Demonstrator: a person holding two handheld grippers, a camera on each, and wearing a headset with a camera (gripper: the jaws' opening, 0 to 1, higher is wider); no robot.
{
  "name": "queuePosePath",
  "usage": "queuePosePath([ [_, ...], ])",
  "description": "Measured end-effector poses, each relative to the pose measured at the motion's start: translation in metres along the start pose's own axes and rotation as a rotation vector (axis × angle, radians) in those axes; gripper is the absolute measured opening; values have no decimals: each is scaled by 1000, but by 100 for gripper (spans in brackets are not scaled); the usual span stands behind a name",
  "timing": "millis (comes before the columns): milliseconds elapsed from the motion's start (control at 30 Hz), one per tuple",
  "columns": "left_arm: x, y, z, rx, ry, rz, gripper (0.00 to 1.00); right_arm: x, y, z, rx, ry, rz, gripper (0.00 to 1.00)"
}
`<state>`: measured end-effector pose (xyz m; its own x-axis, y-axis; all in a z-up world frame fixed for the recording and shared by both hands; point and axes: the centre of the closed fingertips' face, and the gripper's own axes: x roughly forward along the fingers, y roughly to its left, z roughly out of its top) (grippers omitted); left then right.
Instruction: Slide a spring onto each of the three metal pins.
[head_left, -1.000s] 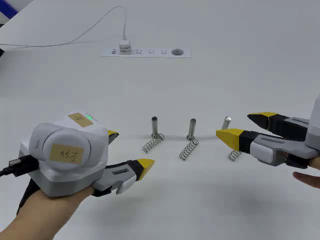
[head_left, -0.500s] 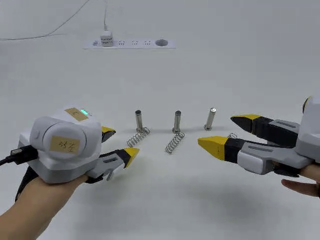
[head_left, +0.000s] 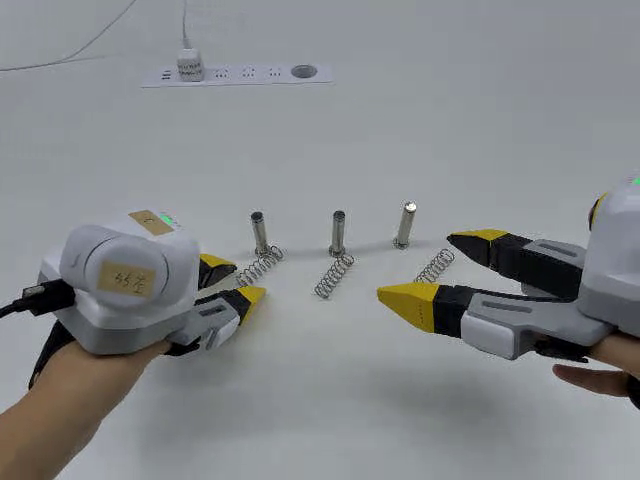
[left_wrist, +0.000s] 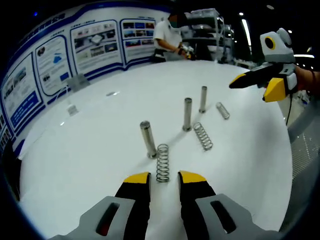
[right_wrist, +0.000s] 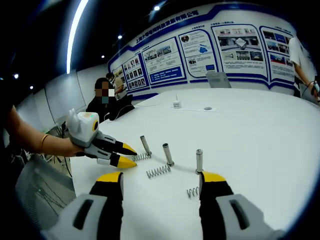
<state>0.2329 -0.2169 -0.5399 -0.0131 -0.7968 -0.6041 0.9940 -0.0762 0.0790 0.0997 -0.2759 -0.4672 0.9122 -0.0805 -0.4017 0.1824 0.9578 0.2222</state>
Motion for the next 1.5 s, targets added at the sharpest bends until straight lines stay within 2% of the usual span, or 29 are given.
queuePosePath([
  [367, 2, -3, 3, -5, 6, -43, 12, 0, -1, -3, 7, 5, -11, 62],
  [667, 2, -4, 2, -4, 37, -63, 10, 0, -1, -1, 3, 5, -15, 61],
  [1033, -4, -5, -1, -20, 39, -21, 9, 0, -1, 3, 7, 6, -20, 60],
  [1267, -22, -11, 12, -51, -26, -13, 9, 2, 3, 10, 38, -8, -15, 56],
  [1500, -37, -22, 31, -102, -115, -38, 9, 5, 16, 21, 61, -36, 32, 51],
])
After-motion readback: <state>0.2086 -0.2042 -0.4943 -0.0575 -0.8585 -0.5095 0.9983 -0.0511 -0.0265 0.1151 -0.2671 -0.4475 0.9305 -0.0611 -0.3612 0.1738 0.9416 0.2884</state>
